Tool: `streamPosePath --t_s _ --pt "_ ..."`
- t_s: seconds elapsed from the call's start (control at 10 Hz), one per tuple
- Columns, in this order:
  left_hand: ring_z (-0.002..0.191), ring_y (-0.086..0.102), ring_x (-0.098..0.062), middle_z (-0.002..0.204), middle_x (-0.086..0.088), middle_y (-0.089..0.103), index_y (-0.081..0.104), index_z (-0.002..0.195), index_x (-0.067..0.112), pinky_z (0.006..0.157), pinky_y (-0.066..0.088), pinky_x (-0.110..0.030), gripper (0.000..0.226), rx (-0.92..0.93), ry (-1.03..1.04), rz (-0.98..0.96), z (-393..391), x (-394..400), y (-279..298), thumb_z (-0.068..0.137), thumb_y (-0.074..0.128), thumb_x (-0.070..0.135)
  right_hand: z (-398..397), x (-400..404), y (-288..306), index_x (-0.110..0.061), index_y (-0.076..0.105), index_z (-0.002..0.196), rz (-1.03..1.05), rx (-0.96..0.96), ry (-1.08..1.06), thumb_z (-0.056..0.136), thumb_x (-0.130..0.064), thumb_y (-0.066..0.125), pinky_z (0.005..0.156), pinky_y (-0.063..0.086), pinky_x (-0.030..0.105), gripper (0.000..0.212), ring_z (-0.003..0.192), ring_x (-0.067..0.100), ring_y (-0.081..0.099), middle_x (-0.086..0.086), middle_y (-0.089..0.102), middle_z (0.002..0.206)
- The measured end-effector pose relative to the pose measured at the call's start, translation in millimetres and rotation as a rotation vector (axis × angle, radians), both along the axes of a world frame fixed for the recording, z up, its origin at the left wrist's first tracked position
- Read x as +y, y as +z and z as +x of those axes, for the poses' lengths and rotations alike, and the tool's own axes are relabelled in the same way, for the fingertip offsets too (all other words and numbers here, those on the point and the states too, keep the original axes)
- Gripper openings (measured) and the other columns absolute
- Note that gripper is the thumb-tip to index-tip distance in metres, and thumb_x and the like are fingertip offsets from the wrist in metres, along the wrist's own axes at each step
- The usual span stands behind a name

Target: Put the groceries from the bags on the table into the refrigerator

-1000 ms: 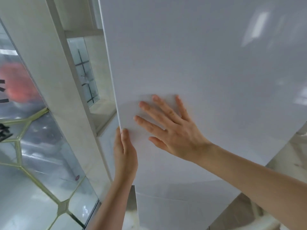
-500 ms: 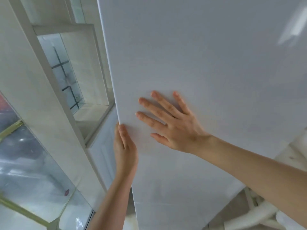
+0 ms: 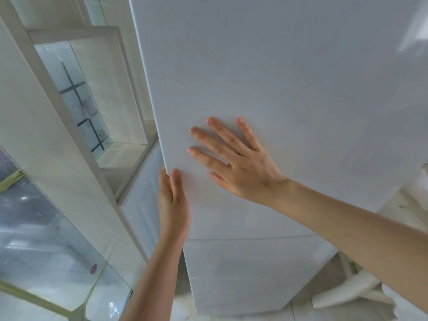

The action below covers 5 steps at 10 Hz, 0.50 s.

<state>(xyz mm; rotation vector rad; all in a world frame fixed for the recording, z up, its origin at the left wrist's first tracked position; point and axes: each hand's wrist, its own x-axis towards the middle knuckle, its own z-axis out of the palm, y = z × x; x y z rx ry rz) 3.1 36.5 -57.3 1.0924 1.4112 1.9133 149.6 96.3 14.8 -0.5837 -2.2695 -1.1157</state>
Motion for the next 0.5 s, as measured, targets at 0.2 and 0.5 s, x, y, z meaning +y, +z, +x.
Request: streamPosePath --t_s 0.2,0.5 --pt "0.122 0.056 -0.011 0.132 0.005 0.060 0.046 0.141 0.025 0.103 0.046 -0.037 0.045 0.111 0.013 -0.067 -6 -17 -19 0.100 0.043 0.008 1 -10 -4 -0.018 0.049 0.140 -0.123 0.050 0.056 0.095 -0.025 0.049 0.116 0.011 0.055 0.045 0.142 0.034 0.029 0.009 0.038 0.150" --pt "0.112 0.050 0.007 0.133 0.013 0.050 0.046 0.141 0.028 0.100 0.039 -0.021 0.052 0.109 0.091 -0.307 29 -74 -27 0.095 0.044 0.004 52 -57 -38 -0.005 0.053 0.133 -0.424 0.111 0.132 0.090 -0.019 0.058 0.109 0.035 0.047 0.046 0.133 0.035 0.043 0.016 0.052 0.137"
